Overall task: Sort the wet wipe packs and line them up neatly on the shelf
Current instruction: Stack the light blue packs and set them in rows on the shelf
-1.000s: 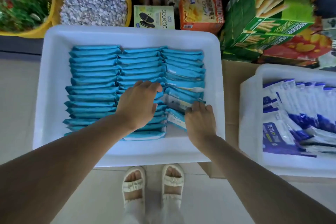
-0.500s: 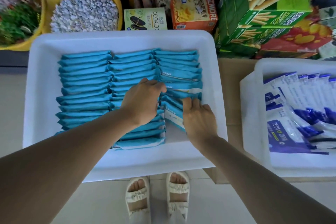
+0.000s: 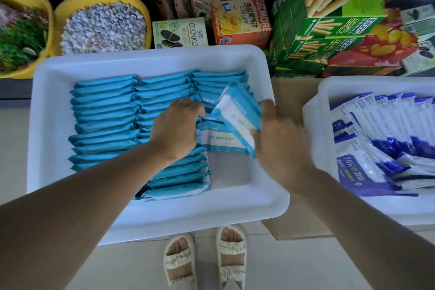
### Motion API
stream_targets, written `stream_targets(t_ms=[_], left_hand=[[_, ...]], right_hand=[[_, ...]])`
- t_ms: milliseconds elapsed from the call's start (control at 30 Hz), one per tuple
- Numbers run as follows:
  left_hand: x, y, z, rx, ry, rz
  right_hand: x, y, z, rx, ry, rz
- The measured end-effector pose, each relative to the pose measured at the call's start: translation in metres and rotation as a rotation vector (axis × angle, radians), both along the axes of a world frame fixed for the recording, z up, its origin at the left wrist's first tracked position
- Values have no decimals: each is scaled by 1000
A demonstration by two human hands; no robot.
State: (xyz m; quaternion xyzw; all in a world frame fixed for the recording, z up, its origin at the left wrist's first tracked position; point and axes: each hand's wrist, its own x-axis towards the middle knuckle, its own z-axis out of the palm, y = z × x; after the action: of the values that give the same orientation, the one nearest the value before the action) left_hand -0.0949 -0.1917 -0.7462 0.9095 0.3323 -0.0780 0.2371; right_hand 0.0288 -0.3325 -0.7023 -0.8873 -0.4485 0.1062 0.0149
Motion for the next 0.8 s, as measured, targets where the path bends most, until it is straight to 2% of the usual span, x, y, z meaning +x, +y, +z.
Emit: stream_targets(t_ms=[167, 267, 433, 533, 600, 700, 800], left_hand=[[12, -10, -10, 40, 10, -112], [24, -19, -21, 180, 50, -239], [36, -32, -38, 370, 121, -286], [31, -36, -45, 397, 67, -266], [20, -38, -49, 378, -33, -245], [2, -35, -52, 296, -222, -130], [-3, -30, -53, 210, -265, -84]], right_hand=[[39, -5, 7, 117, 124, -212], [47, -8, 3, 162, 207, -242], [48, -11, -1, 216, 261, -263], [48, -11, 0, 230, 272, -276], [48, -11, 1, 225, 280, -277], [50, -10, 3, 214, 305, -281], [50, -9, 5, 195, 302, -286]])
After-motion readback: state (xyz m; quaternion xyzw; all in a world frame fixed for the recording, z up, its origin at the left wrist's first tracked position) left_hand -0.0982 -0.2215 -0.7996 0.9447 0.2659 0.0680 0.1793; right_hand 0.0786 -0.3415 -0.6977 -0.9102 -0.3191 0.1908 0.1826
